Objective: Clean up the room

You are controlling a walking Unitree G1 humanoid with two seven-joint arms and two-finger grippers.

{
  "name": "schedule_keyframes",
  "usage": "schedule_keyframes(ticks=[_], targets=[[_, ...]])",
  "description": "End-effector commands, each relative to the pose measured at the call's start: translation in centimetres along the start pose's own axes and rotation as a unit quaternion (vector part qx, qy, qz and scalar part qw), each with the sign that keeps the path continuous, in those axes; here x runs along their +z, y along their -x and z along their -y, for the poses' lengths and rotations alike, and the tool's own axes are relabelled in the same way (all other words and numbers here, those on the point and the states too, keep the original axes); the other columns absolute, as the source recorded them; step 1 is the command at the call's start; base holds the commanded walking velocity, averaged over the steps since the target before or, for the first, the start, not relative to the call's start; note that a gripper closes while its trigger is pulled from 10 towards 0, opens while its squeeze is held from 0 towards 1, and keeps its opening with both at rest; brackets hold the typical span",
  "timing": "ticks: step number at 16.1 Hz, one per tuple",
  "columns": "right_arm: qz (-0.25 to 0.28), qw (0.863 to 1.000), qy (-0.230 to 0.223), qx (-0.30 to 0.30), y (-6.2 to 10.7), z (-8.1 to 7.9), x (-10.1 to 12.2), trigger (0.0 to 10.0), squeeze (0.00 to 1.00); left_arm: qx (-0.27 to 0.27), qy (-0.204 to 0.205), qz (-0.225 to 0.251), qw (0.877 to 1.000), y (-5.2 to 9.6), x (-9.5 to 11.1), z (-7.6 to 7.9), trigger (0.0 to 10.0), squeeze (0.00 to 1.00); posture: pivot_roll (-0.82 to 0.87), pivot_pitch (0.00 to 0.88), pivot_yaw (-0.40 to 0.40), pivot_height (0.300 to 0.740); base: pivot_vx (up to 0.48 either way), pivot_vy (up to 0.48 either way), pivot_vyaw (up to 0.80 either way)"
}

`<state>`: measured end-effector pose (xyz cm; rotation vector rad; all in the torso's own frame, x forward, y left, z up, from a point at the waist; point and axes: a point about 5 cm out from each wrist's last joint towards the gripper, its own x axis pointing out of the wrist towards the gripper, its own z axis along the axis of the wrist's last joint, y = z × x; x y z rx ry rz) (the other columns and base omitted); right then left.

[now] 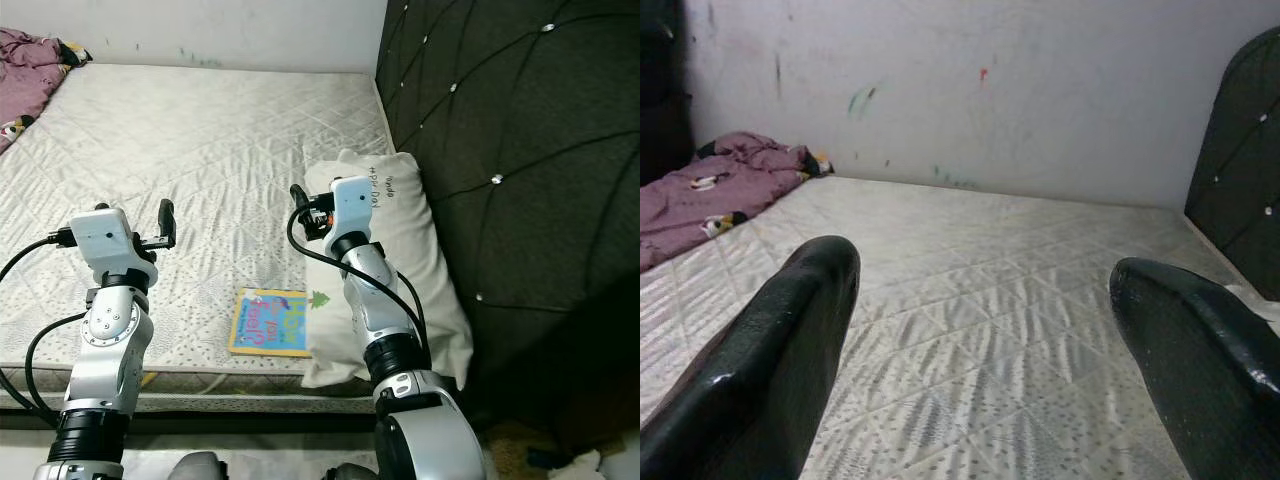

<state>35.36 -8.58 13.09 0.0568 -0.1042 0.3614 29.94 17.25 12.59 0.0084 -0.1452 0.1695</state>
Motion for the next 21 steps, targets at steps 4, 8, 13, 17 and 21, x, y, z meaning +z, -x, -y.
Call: schedule_keyframes(ticks=[4,8,13,17,21], targets=[[0.0,1.0,0.0,-0.009,-0.04,0.42,0.07,10.0,0.0,-0.003,0.006,-0.004,1.0,0.02,-0.19,0.21,10.0,0.0,0.09,0.0,-0.033,0.74,0.0,-0.378,0.0],[-0.003,1.0,0.001,-0.008,-0.04,0.46,-0.01,10.0,0.0,-0.003,0.027,0.004,1.0,0.06,0.01,0.32,10.0,0.0,0.09,0.0,-0.037,0.74,0.0,-0.188,0.0],[-0.005,1.0,0.002,-0.01,-0.03,0.56,-0.05,10.0,0.0,0.0,0.044,-0.002,0.999,0.03,-0.15,0.28,10.0,0.0,0.09,0.0,-0.037,0.74,0.0,0.0,0.0],[-0.007,1.0,0.003,-0.012,-0.05,0.64,-0.1,10.0,0.0,-0.002,0.057,-0.003,0.998,-0.03,-0.22,0.36,10.0,0.0,0.09,0.0,-0.038,0.74,0.0,0.477,0.0],[-0.006,1.0,0.008,-0.008,-0.11,0.59,-0.04,10.0,0.0,-0.002,0.061,-0.003,0.998,-0.09,-0.18,0.37,10.0,0.0,0.08,0.0,-0.041,0.74,0.0,0.48,-0.29]])
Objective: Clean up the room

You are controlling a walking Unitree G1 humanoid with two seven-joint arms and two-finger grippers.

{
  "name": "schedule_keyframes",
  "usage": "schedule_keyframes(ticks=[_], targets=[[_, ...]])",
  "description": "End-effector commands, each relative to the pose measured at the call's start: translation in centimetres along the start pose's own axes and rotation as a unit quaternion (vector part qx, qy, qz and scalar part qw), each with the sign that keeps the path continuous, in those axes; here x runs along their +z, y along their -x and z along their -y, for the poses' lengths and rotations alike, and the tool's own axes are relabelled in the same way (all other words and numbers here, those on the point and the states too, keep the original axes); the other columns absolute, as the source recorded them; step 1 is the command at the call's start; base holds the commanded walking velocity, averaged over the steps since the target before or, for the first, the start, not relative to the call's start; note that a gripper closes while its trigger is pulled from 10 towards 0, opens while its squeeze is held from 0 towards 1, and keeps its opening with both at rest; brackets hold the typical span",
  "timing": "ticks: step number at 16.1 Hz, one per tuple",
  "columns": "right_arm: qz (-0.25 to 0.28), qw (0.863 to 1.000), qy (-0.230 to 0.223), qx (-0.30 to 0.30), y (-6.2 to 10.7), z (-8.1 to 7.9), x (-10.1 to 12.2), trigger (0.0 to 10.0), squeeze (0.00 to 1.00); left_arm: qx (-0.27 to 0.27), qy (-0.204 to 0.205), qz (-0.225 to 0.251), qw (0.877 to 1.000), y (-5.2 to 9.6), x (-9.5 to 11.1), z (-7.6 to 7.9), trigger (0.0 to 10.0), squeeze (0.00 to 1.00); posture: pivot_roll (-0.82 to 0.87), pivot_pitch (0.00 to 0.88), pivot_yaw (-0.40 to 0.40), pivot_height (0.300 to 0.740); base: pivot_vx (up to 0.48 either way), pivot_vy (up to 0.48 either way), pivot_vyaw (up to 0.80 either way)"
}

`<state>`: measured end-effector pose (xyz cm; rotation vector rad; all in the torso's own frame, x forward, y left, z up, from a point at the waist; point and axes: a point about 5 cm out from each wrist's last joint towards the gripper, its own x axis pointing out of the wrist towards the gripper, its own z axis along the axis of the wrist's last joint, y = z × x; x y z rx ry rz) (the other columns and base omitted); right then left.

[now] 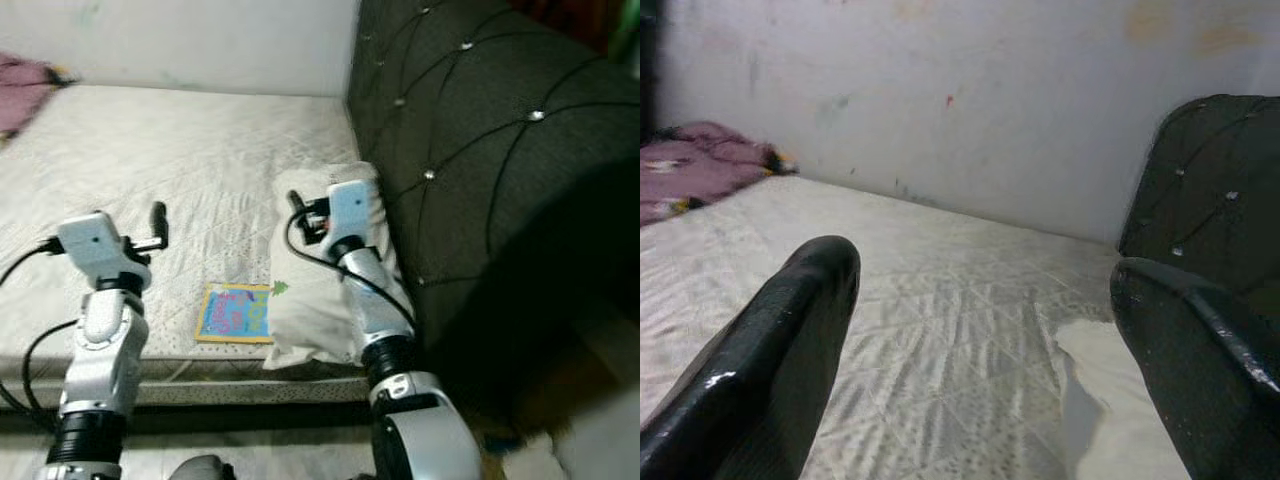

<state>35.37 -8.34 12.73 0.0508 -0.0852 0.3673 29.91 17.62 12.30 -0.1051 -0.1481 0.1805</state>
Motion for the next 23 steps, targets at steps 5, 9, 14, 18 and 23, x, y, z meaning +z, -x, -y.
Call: schedule_keyframes(ticks=[5,9,14,18,23], targets=[[0.005,1.0,0.011,-0.009,-0.06,0.77,0.37,10.0,0.0,-0.013,0.006,0.0,1.0,-0.13,0.04,0.79,10.0,0.0,0.08,0.0,-0.042,0.74,0.0,0.48,0.0],[0.005,1.0,0.013,-0.009,-0.05,0.75,0.37,10.0,0.0,-0.014,0.006,0.001,1.0,-0.16,0.07,0.87,10.0,0.0,0.08,0.0,-0.042,0.74,0.0,0.48,0.0],[0.005,1.0,0.015,-0.008,-0.06,0.74,0.34,10.0,0.0,-0.014,0.007,0.001,1.0,-0.17,0.04,0.93,10.0,0.0,0.08,0.0,-0.042,0.74,0.0,0.48,0.0],[0.004,1.0,0.016,-0.008,-0.04,0.78,0.3,10.0,0.0,-0.015,0.008,0.001,1.0,-0.17,0.0,1.03,10.0,0.0,0.08,0.0,-0.043,0.74,0.0,0.48,0.0],[0.0,1.0,0.027,-0.003,-0.06,0.65,0.13,10.0,0.0,-0.017,0.009,0.002,1.0,-0.16,-0.04,1.09,10.0,0.0,0.08,0.0,-0.045,0.74,0.0,0.48,0.0]])
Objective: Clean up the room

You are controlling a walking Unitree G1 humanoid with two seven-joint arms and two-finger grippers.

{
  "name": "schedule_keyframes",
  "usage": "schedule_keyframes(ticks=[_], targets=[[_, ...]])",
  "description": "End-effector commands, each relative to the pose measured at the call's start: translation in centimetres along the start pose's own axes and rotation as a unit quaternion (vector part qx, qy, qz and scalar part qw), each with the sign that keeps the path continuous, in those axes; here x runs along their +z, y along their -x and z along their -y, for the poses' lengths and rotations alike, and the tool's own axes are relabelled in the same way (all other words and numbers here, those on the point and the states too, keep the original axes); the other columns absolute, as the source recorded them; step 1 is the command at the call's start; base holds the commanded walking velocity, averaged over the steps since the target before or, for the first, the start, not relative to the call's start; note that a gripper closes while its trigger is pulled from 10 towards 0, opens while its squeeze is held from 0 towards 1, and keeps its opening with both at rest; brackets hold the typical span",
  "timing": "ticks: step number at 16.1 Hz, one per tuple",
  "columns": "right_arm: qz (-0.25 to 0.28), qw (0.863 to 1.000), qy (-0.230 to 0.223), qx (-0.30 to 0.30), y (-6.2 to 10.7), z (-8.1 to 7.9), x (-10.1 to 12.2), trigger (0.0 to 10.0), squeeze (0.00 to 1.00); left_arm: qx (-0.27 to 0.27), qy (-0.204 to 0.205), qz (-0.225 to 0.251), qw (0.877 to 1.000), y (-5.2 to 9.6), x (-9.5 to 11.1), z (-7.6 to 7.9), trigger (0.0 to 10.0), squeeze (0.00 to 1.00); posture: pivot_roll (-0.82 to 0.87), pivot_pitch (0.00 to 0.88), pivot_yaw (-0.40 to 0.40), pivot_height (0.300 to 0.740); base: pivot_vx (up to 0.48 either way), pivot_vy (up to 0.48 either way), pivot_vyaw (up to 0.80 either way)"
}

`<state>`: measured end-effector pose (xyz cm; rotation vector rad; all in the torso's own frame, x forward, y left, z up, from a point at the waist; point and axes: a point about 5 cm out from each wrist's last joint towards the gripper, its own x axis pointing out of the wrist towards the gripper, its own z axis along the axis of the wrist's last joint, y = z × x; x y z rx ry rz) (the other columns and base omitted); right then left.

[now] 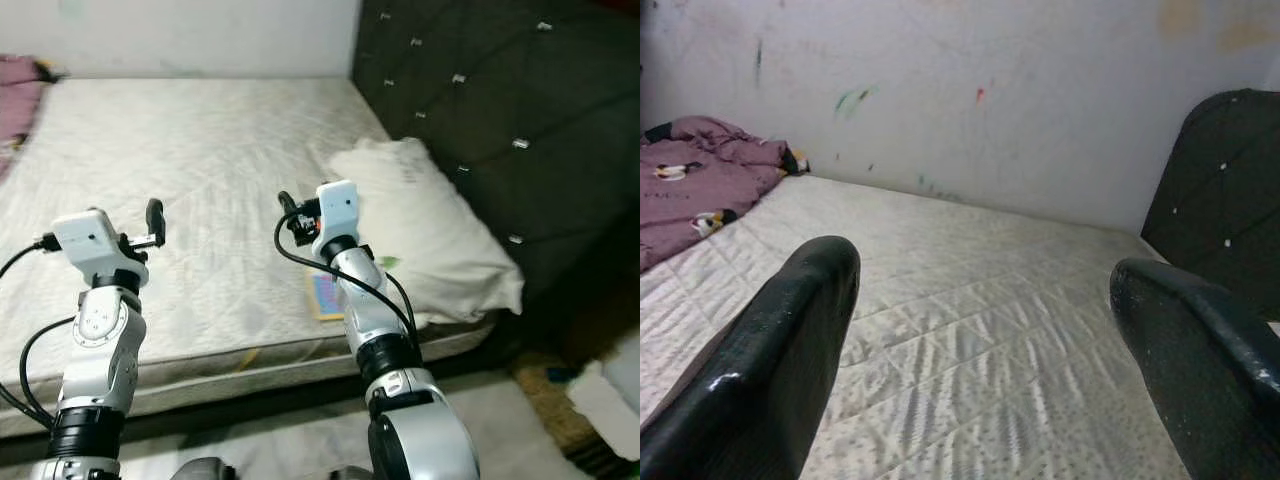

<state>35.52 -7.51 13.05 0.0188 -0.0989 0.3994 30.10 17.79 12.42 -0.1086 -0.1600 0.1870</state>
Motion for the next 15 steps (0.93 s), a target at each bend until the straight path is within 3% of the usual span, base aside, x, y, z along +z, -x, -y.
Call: schedule_keyframes(ticks=[1,8,11,15], targets=[[-0.005,1.0,0.01,-0.02,0.47,1.38,-0.2,10.0,0.0,-0.02,0.007,-0.004,1.0,0.1,-0.15,1.23,10.0,0.0,0.08,0.0,-0.045,0.74,0.0,0.48,0.0],[-0.009,1.0,0.011,-0.019,0.48,1.35,-0.38,10.0,0.0,-0.022,0.009,-0.003,1.0,0.1,-0.19,1.27,10.0,0.0,0.08,0.0,-0.044,0.74,0.0,0.48,0.0],[-0.01,1.0,0.013,-0.018,0.51,1.32,-0.42,10.0,0.0,-0.034,0.004,0.01,0.999,0.15,0.14,1.53,10.0,0.0,0.08,0.0,-0.044,0.74,0.0,0.0,0.0],[-0.008,1.0,0.019,-0.019,0.49,1.32,-0.36,10.0,0.0,-0.044,0.007,0.016,0.999,0.28,0.32,1.67,10.0,0.0,0.08,0.0,-0.044,0.74,0.0,0.0,0.64]])
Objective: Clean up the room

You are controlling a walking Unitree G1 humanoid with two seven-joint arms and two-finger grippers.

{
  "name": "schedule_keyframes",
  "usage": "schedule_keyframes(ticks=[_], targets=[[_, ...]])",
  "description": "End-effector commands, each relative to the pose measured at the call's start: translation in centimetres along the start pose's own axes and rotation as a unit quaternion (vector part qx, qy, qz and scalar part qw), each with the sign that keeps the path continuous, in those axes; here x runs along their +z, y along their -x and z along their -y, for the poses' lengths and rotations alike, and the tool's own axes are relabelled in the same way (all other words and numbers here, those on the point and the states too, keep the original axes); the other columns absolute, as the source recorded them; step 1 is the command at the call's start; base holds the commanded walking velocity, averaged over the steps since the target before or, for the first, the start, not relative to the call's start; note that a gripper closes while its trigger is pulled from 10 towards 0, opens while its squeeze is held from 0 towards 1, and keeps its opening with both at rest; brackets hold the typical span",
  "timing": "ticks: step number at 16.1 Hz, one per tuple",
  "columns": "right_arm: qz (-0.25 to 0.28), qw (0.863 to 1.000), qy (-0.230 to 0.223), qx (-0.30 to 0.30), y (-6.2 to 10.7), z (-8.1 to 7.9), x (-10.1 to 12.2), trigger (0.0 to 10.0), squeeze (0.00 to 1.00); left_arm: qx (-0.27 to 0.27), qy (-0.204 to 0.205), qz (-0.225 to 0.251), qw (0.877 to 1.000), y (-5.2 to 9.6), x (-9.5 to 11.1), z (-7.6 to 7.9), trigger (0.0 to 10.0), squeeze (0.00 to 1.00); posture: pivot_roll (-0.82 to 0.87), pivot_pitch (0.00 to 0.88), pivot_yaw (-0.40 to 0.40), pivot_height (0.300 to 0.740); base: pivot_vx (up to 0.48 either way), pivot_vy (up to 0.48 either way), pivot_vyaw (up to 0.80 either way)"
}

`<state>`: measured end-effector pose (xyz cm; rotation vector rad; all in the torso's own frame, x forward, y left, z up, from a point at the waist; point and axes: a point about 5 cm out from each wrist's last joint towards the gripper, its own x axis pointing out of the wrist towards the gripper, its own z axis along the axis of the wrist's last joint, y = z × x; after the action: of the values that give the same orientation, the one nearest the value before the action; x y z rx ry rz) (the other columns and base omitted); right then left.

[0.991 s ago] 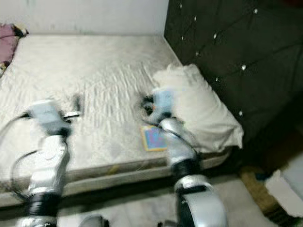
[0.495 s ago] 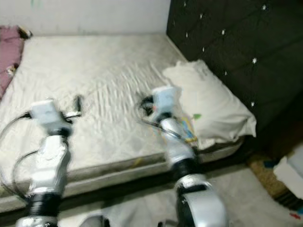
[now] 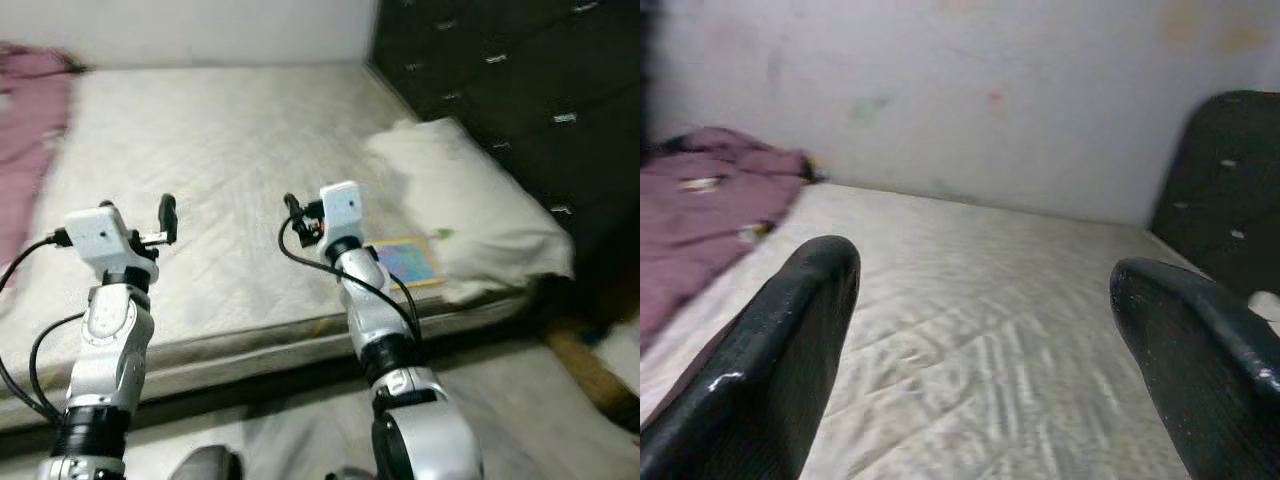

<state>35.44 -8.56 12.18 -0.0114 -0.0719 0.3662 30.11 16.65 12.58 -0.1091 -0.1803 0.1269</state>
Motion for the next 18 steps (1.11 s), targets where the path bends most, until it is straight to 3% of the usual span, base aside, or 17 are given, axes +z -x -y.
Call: schedule_keyframes(ticks=[1,16,18], targets=[[0.009,1.0,0.005,-0.004,-0.1,0.39,0.48,10.0,0.0,-0.014,0.005,0.009,1.0,0.04,0.3,0.56,10.0,0.0,0.08,0.0,-0.045,0.74,0.0,0.0,0.0],[0.008,1.0,0.003,-0.008,-0.2,0.4,0.5,10.0,0.0,-0.023,0.006,0.007,1.0,-0.03,0.21,0.7,10.0,0.0,0.08,0.0,-0.041,0.74,0.326,0.0,0.0],[0.007,1.0,0.002,-0.008,-0.21,0.39,0.47,10.0,0.0,-0.023,-0.001,0.0,1.0,-0.11,-0.01,0.93,10.0,0.0,0.08,0.0,-0.041,0.74,0.0,0.0,0.0]])
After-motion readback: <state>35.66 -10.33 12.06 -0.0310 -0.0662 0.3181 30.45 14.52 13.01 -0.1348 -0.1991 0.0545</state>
